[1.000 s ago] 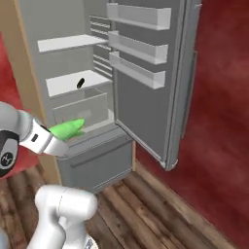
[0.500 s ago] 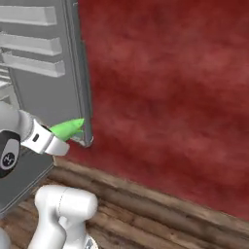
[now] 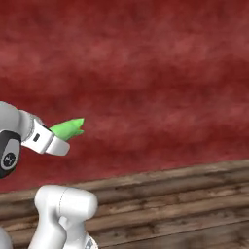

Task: Place the cold items (corn and cucumber) from the fridge in one tupperware on the dining counter. Place the warm items (kebab skewer and hot dog) in the stove area in another tupperware.

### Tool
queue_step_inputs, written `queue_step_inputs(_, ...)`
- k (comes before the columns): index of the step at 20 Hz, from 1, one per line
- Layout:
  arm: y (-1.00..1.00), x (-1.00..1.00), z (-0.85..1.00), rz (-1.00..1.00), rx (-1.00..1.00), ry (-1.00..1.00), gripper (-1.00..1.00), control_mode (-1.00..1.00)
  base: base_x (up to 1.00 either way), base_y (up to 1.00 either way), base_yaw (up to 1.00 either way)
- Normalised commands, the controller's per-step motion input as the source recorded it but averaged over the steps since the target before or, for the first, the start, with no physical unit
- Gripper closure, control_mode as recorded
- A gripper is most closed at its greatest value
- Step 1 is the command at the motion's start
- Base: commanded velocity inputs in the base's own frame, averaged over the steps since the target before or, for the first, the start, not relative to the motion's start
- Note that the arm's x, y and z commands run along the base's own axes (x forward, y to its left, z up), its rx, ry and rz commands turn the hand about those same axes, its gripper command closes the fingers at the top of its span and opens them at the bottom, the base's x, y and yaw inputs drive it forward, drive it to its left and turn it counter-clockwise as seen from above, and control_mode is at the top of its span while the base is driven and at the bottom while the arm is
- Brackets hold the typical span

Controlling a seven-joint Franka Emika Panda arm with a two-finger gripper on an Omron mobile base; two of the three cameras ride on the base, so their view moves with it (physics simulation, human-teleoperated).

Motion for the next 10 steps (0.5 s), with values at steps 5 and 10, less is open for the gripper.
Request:
queue_step_inputs(5,0.00,0.00,0.00,0.00,0.00,0.00,1.00,1.00,0.03,0.00,-0.79)
queue_step_inputs(10,0.00,0.00,0.00,0.00,0.00,0.00,1.00,1.00,0.13,0.00,-0.70)
